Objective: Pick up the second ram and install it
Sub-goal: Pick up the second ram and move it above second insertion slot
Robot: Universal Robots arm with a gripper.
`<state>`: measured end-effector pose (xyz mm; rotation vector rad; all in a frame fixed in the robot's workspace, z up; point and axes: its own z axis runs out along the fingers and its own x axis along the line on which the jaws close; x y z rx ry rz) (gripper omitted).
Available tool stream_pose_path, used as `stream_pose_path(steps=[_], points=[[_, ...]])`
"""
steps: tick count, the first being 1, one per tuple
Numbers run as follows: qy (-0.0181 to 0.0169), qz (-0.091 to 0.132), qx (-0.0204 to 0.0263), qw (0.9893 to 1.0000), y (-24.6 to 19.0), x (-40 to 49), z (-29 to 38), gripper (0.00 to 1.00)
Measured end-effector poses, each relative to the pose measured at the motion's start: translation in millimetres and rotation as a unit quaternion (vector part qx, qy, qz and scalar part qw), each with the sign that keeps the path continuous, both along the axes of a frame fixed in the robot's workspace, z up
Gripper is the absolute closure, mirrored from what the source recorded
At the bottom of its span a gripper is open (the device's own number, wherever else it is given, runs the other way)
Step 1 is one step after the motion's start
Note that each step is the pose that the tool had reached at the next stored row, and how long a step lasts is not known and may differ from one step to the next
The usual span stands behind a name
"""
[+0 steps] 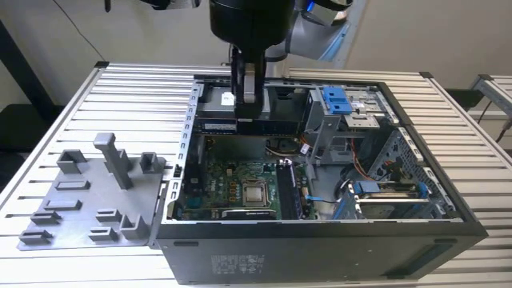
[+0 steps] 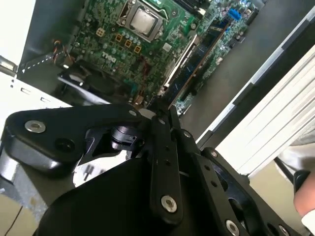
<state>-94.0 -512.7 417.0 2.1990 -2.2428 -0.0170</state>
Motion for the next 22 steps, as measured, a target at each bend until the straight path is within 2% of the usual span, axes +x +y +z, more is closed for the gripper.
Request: stream_pose_path(steps=[15, 22], points=[[0.0009, 0.0, 0.0, 1.0, -0.1, 66.9, 0.0, 0.86], [0.001, 0.0, 0.0, 1.0, 0.0, 90.5, 0.0, 0.86]])
